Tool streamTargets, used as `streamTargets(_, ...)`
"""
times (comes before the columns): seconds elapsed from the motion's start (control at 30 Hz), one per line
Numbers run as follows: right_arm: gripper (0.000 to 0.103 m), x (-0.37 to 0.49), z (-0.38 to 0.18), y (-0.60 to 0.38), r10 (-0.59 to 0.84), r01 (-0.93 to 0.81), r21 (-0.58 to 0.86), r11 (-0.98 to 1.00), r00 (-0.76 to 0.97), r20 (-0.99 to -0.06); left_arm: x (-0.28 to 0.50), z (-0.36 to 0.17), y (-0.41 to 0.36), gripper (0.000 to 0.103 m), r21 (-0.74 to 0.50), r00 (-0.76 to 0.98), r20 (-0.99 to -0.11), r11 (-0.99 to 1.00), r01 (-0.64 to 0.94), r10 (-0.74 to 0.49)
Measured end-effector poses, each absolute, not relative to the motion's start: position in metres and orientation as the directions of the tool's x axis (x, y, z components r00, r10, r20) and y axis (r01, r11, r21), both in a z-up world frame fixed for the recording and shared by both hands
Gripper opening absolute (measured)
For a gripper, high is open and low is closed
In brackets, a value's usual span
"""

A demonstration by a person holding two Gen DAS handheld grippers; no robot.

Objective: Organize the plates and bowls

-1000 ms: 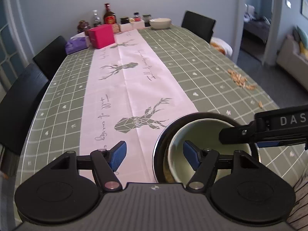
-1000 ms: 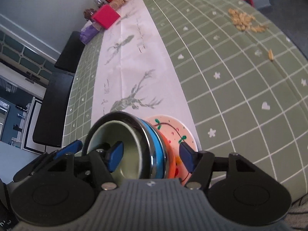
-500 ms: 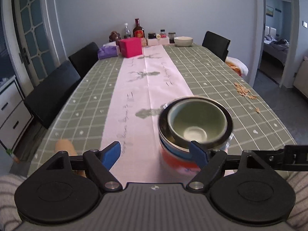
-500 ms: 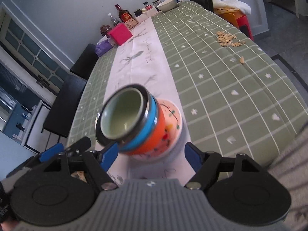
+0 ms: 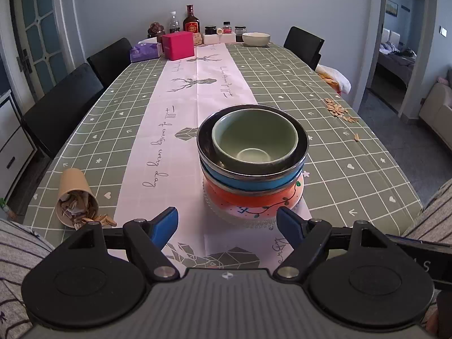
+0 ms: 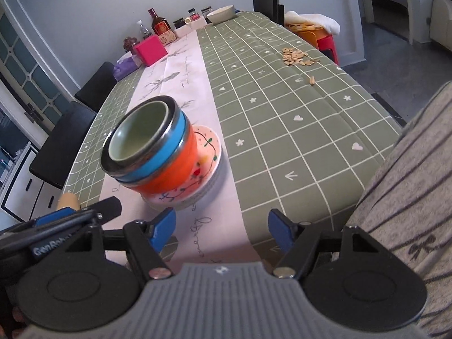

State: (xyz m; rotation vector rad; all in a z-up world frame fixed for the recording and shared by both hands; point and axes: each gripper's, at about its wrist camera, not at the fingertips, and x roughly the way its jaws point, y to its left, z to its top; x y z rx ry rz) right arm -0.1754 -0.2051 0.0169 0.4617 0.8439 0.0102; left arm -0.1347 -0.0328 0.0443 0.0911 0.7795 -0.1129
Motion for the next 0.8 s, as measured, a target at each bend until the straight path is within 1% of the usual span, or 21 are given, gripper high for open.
streamTargets(0.1,0.071,-0.1741,0.0169,-0.2021,0.19,0.164,0.394,0.904,0.672,-0.716,-0.1317,0.0421,-0.0323,0.093,0.039,0.696,-0.716,0.992,0.116,-0.053)
streamTargets(0.2,0.071,-0.1719,0.0174,-0.2016,0.203,0.148,0.397,0.906,0.671,-0.713,-0.1283,0.0421,-0.0295,0.093,0.009,0.683,-0.727,0.994,0.112,-0.071)
streamTargets(0.43,0.072,-0.1699,0.0198,-0.2031,0.203,0.145,0.402,0.904,0.682,-0.702,-0.1289,0.0438,-0.0296,0.093,0.007,0.704,-0.706,0.993,0.115,-0.077)
streamTargets(0.6,0.072,-0.1707,0.0193,-0.2006,0.216,0.133,0.407,0.904,0.679,-0.701,-0.1323,0.047,-0.0321,0.093,0.044,0.739,-0.672,0.994,0.101,-0.046)
streamTargets(0.8,0.072,-0.1718,0.0186,-0.2012,0.218,0.137,0.413,0.9,0.678,-0.702,-0.1307,0.0455,-0.0316,0.093,0.034,0.727,-0.685,0.994,0.103,-0.052)
